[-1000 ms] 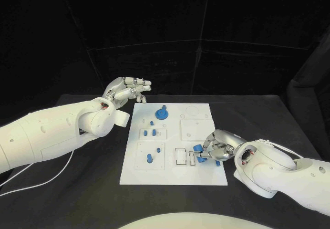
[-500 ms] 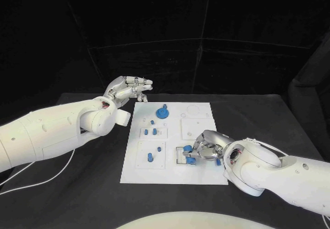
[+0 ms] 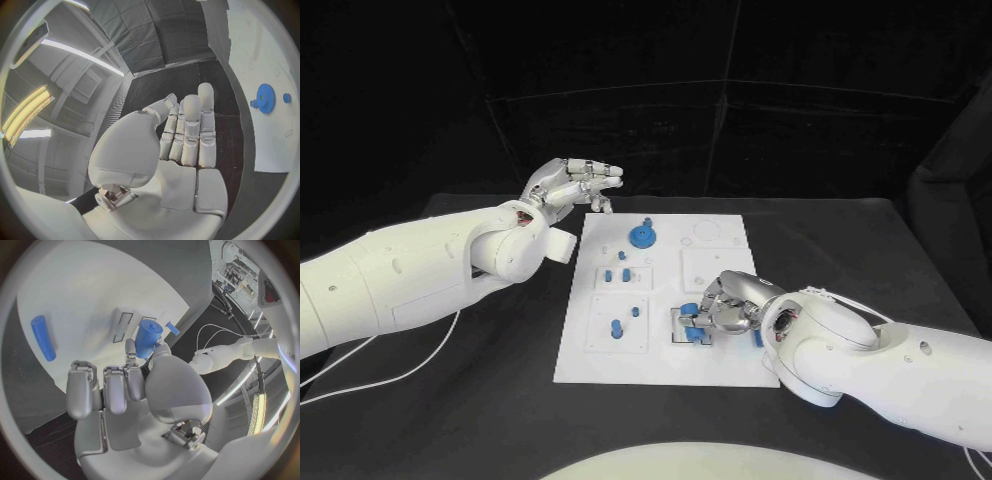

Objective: Assemble the parts on the task board

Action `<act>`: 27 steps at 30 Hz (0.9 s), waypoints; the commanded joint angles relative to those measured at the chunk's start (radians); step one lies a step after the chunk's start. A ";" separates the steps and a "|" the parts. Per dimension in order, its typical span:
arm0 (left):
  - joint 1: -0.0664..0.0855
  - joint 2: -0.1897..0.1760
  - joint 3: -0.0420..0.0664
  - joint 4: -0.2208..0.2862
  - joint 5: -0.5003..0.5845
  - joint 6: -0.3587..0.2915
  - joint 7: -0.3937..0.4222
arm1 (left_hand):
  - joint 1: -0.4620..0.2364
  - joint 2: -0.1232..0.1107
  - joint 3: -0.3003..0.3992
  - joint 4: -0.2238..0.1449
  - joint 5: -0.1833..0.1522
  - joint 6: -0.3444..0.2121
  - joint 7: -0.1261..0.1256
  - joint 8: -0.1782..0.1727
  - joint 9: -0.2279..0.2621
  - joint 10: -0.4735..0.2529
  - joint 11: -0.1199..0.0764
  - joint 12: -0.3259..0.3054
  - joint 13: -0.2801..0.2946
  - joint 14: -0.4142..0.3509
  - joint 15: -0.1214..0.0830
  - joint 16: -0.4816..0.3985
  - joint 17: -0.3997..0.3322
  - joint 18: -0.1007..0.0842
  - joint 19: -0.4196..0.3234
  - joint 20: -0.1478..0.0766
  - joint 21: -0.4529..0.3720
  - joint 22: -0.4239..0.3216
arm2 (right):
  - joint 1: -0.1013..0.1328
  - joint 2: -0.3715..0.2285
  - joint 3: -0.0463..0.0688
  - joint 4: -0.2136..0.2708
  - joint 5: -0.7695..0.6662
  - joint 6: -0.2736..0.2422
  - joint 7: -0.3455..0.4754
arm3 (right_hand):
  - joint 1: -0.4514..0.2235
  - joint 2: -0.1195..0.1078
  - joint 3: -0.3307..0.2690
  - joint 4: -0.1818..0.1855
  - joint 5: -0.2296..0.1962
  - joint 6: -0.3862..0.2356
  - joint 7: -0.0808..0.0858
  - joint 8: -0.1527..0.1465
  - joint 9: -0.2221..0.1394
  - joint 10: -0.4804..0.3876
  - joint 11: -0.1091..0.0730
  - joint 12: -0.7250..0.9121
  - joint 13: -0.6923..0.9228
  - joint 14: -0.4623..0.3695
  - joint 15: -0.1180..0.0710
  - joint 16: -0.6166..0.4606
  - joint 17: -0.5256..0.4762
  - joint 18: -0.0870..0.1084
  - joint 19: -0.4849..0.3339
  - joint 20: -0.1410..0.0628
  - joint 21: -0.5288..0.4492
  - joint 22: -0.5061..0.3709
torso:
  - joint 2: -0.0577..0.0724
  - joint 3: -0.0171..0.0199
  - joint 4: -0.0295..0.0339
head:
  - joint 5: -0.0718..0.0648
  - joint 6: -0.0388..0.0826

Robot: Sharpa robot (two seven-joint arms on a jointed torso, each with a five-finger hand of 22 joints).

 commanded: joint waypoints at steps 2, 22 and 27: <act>0.001 0.001 0.001 0.002 0.002 0.010 0.006 | -0.009 0.001 -0.003 0.002 0.003 -0.006 0.001 0.004 -0.001 -0.006 0.003 0.004 0.001 -0.006 -0.003 0.004 0.002 0.006 0.003 0.002 -0.004 -0.001 | 0.002 0.007 0.001 -0.007 -0.029 0.010 -0.018 | -0.049 -0.008 -0.026 0.000 -0.107 -0.010 0.008 -0.004 0.006 -0.008 -0.003 -0.025 0.054 0.062 -0.002 -0.008 0.041 -0.016 0.022 -0.005 -0.004 0.047 | 0.000 -0.0002 -0.0001 | -0.001 0.001; 0.001 0.001 0.001 0.001 0.002 0.011 0.005 | -0.009 0.001 -0.003 0.002 0.003 -0.006 0.001 0.004 -0.001 -0.006 0.003 0.004 0.001 -0.006 -0.003 0.004 0.002 0.006 0.003 0.002 -0.004 -0.001 | 0.002 -0.006 0.001 0.000 -0.037 -0.010 0.020 | -0.059 -0.044 0.077 -0.013 -0.137 -0.016 0.009 -0.010 0.039 -0.011 -0.002 -0.049 0.051 0.062 -0.001 -0.015 0.037 -0.015 0.019 -0.003 -0.009 0.043 | 0.000 0.0009 -0.0014 | -0.003 0.000; 0.001 0.000 0.001 0.001 0.002 0.011 0.006 | -0.009 0.001 -0.003 0.002 0.003 -0.006 0.001 0.004 -0.001 -0.006 0.003 0.004 0.001 -0.006 -0.003 0.004 0.002 0.006 0.003 0.002 -0.004 -0.001 | 0.002 -0.065 0.001 0.029 0.000 -0.079 0.105 | 0.030 -0.033 0.084 -0.040 -0.068 -0.038 0.017 -0.027 0.040 -0.016 0.003 -0.061 0.046 0.061 0.003 -0.018 0.033 -0.014 0.017 -0.001 -0.013 0.038 | -0.001 0.0007 -0.0020 | -0.010 0.003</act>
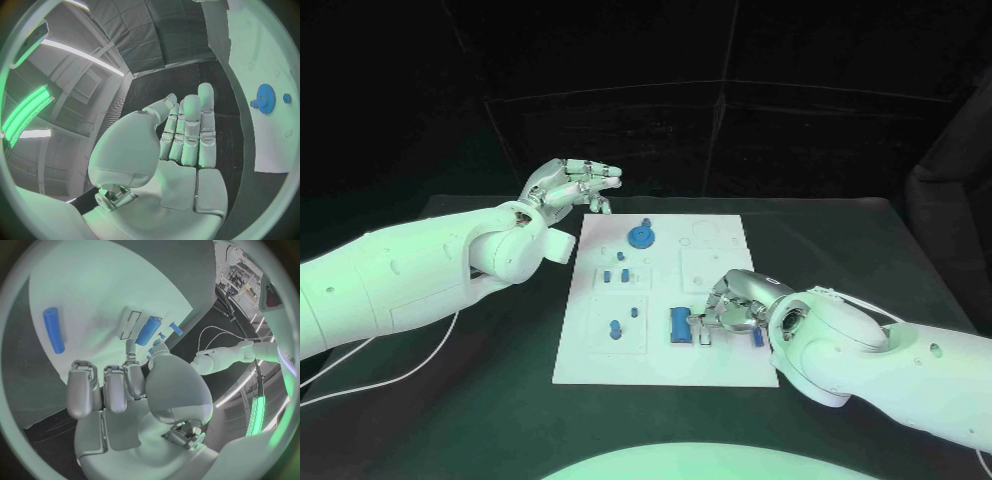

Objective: Assemble the parts on the task board

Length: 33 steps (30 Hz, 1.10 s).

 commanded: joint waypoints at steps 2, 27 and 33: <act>0.001 -0.001 0.001 0.001 0.002 0.010 0.008 | -0.009 0.001 -0.003 0.002 0.003 -0.007 0.001 0.004 -0.001 -0.006 0.003 0.005 0.001 -0.006 -0.003 0.004 0.001 0.006 0.003 0.002 -0.004 -0.001 | 0.004 -0.068 0.001 0.033 0.063 -0.087 0.128 | 0.062 0.005 0.001 -0.024 0.048 -0.033 0.012 -0.027 -0.006 -0.009 0.009 -0.007 0.047 0.061 0.007 -0.004 0.034 -0.014 0.016 0.002 -0.005 0.037 | -0.002 -0.0010 -0.0024 | -0.009 0.002; 0.001 0.003 -0.002 0.000 0.002 0.015 0.008 | -0.008 0.001 -0.003 0.001 0.003 -0.007 0.000 0.005 0.000 -0.007 0.002 0.006 0.001 -0.007 -0.003 0.003 -0.002 0.006 0.003 0.002 -0.004 -0.002 | 0.013 -0.197 0.000 0.010 -0.111 0.147 0.006 | 0.096 0.015 -0.042 -0.026 0.033 0.022 0.008 -0.058 -0.006 -0.008 0.007 -0.015 0.049 0.062 0.008 -0.002 0.042 -0.015 0.020 0.007 0.000 0.049 | 0.002 0.0002 0.0005 | -0.052 0.006; 0.001 0.001 -0.002 0.000 0.002 0.016 0.008 | -0.008 0.002 -0.002 0.001 0.003 -0.006 0.000 0.005 0.000 -0.007 0.002 0.007 0.001 -0.007 -0.003 0.003 -0.002 0.006 0.003 0.002 -0.005 -0.002 | 0.007 -0.176 0.000 -0.005 -0.114 0.165 0.002 | 0.099 0.014 -0.044 -0.026 0.029 0.023 0.007 -0.060 -0.006 -0.009 0.007 -0.018 0.047 0.062 0.008 -0.002 0.042 -0.015 0.019 0.006 -0.001 0.047 | 0.001 0.0002 -0.0001 | -0.051 0.004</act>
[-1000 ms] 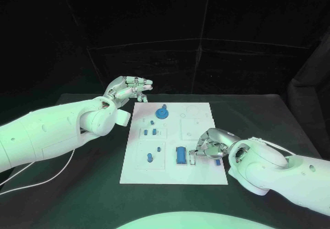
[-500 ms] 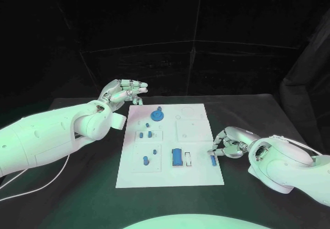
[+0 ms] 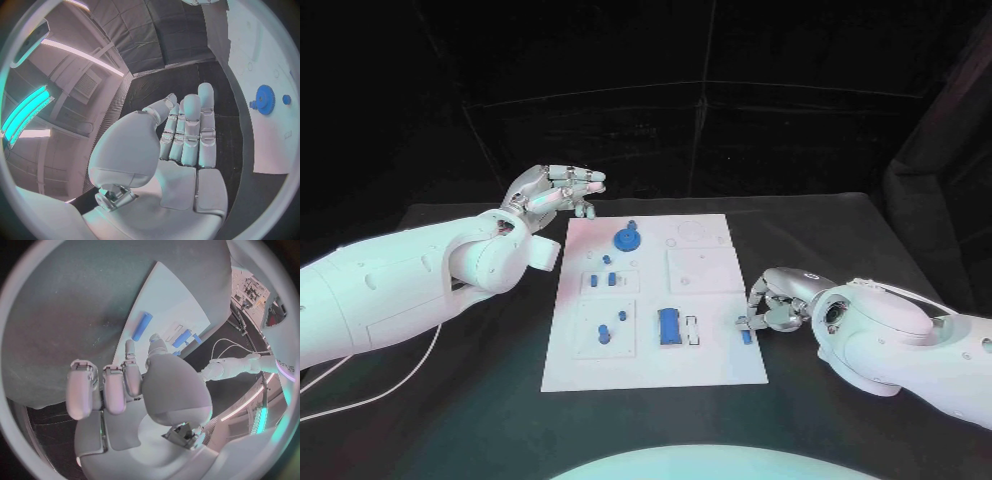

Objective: Assemble the parts on the task board

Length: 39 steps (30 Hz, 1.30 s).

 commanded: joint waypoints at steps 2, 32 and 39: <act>0.001 -0.001 0.001 0.001 0.002 0.013 0.008 | -0.008 0.002 -0.002 0.001 0.003 -0.006 0.000 0.005 0.000 -0.007 0.002 0.004 0.001 -0.004 0.001 0.003 -0.001 0.006 0.003 0.002 -0.005 -0.001 | -0.003 0.012 0.000 -0.008 -0.028 0.054 -0.026 | 0.004 -0.003 -0.004 -0.003 -0.007 0.009 -0.002 -0.005 0.002 0.003 -0.006 -0.007 0.045 0.062 0.000 -0.003 0.042 -0.015 0.015 0.002 0.000 0.047 | 0.000 -0.0001 0.0009 | 0.000 -0.003; 0.001 -0.005 0.000 0.003 0.002 0.011 0.008 | -0.006 0.003 -0.002 0.000 0.003 -0.006 -0.001 0.006 0.000 -0.007 0.002 0.005 0.001 -0.004 0.000 0.004 -0.001 0.006 0.003 0.001 -0.005 -0.002 | -0.011 0.062 0.000 -0.030 -0.059 0.116 -0.047 | 0.183 0.061 0.095 -0.117 0.017 0.018 -0.002 -0.061 -0.009 -0.002 -0.010 -0.021 0.046 0.063 -0.005 -0.002 0.048 -0.017 0.017 -0.004 0.001 0.054 | -0.001 -0.0011 0.0015 | 0.002 -0.007; 0.001 -0.006 0.000 0.005 0.002 0.010 0.007 | -0.003 0.003 0.000 -0.003 0.003 -0.007 -0.001 0.007 0.000 -0.007 0.001 0.007 0.001 -0.005 0.000 0.004 -0.002 0.006 0.004 0.001 -0.006 -0.002 | -0.011 0.054 0.000 -0.014 0.005 0.050 -0.056 | 0.134 0.055 0.138 -0.079 0.131 0.013 0.005 -0.100 -0.024 -0.006 -0.003 -0.034 0.040 0.063 0.001 -0.004 0.047 -0.016 0.015 0.001 -0.002 0.050 | -0.002 -0.0014 0.0026 | 0.006 -0.004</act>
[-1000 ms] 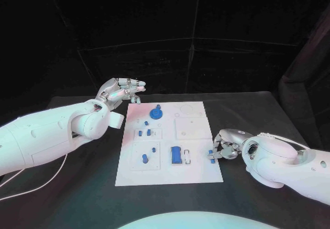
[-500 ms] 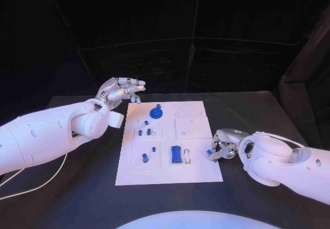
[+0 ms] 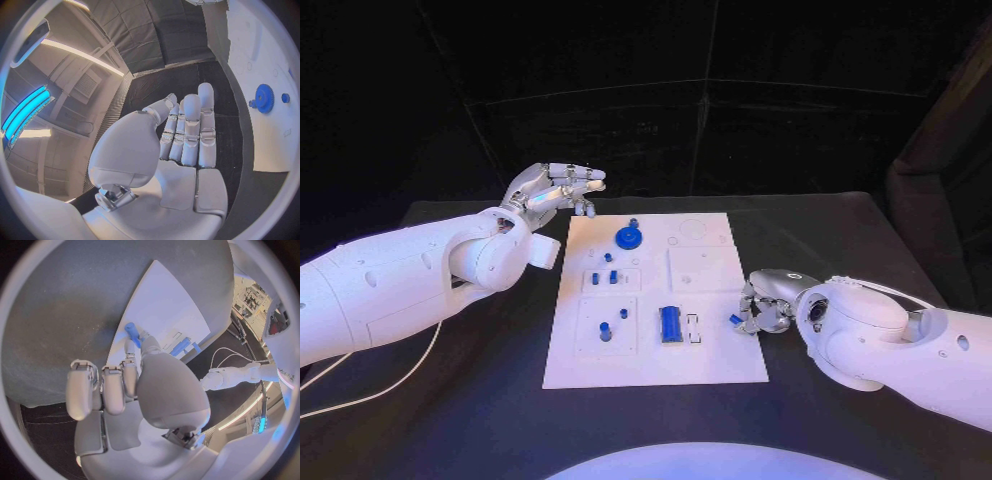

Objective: Assemble the parts on the task board

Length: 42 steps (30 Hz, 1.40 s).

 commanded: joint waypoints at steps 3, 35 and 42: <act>0.001 -0.001 0.001 0.003 0.002 0.008 0.007 | -0.003 0.003 0.000 -0.003 0.003 -0.007 -0.001 0.003 0.000 -0.007 0.001 0.007 0.001 -0.005 0.000 0.004 -0.001 0.006 0.004 0.001 -0.006 -0.001 | -0.006 -0.013 -0.006 0.019 0.069 -0.057 -0.021 | -0.001 0.009 0.035 0.007 0.049 0.004 0.006 -0.015 -0.006 -0.006 0.004 -0.004 -0.107 0.064 0.003 -0.004 0.049 -0.015 0.016 0.001 -0.002 0.050 | -0.002 -0.0008 0.0008 | 0.000 0.002; 0.001 0.002 0.001 0.006 0.002 0.013 0.017 | 0.004 0.001 0.002 -0.010 0.004 -0.007 -0.001 0.006 0.000 -0.008 0.001 0.010 0.001 -0.006 -0.001 0.005 -0.003 0.007 0.004 0.000 -0.006 -0.001 | -0.004 0.034 -0.006 0.054 0.352 -0.200 0.005 | -0.087 -0.076 0.154 0.046 0.086 0.094 -0.022 -0.012 0.013 0.022 -0.018 0.024 -0.082 0.069 -0.013 0.008 0.074 -0.019 0.025 -0.012 0.008 0.069 | 0.002 -0.0003 -0.0011 | 0.015 0.000; 0.001 0.002 0.001 0.006 0.002 0.014 0.017 | 0.007 0.002 0.004 -0.012 0.004 -0.007 -0.001 0.007 0.000 -0.008 0.000 0.011 0.001 -0.007 -0.002 0.006 -0.003 0.007 0.004 0.000 -0.006 -0.001 | -0.005 0.074 -0.006 0.035 0.365 -0.204 -0.017 | -0.103 -0.078 0.153 0.055 0.086 0.103 -0.026 -0.010 0.018 0.024 -0.021 0.025 -0.081 0.069 -0.016 0.008 0.074 -0.018 0.024 -0.015 0.006 0.066 | 0.001 0.0004 -0.0009 | 0.015 0.000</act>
